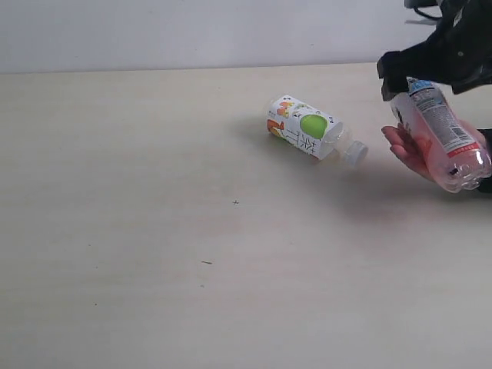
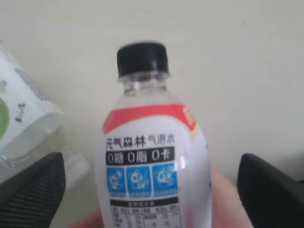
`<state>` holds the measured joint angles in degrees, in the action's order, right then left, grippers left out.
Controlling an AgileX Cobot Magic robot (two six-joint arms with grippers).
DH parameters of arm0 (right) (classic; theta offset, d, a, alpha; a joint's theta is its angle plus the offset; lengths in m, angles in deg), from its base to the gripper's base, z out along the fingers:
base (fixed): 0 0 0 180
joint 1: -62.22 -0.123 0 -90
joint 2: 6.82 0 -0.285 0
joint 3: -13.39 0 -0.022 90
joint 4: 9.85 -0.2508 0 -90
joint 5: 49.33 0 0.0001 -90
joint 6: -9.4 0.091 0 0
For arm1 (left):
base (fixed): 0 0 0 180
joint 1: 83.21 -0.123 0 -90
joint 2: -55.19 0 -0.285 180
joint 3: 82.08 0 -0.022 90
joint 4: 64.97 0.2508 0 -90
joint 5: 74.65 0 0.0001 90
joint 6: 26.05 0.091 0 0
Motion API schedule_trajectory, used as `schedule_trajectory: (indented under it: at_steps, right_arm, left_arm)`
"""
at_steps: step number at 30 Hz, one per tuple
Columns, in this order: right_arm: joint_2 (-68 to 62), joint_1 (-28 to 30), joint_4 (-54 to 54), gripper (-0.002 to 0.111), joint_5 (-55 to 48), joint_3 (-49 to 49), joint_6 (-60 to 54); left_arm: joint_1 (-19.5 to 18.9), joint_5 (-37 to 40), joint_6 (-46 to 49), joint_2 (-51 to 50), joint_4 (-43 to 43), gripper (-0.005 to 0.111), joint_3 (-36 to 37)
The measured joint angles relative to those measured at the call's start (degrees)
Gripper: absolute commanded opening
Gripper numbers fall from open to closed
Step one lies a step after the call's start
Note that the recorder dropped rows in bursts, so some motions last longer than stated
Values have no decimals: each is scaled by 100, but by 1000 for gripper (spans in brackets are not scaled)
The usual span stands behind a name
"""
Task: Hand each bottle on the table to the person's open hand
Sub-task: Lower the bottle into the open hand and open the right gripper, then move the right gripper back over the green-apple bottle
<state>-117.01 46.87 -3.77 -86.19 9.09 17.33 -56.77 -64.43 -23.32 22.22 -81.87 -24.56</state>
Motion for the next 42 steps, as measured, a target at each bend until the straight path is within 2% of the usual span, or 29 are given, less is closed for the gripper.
schedule_trajectory:
  at_steps: [5,8,12,15,21,25,33,42]
  right_arm:
    - [513,0,-304,92,-28,416,-336]
    - [829,0,-1174,90,-237,685,-1149]
    - [917,-13,-2735,77,-961,1082,-2515]
    - [788,-215,-3239,77,-1362,1268,-2956]
    - [278,-889,-2884,83,-1477,1309,-3096]
    - [-140,-1214,-2379,84,-1489,1364,-2758]
    - [-873,-1273,-1901,84,-2023,2040,-2550]
    - [-1177,-1273,-1690,84,-2056,2512,-2543]
  left_arm:
    - [0,0,0,0,0,1,0]
    - [0,0,0,0,0,1,0]
    - [0,0,0,0,0,1,0]
    - [0,0,0,0,0,1,0]
    - [0,0,0,0,0,1,0]
    - [0,0,0,0,0,1,0]
    - [0,0,0,0,0,1,0]
    - [0,0,0,0,0,1,0]
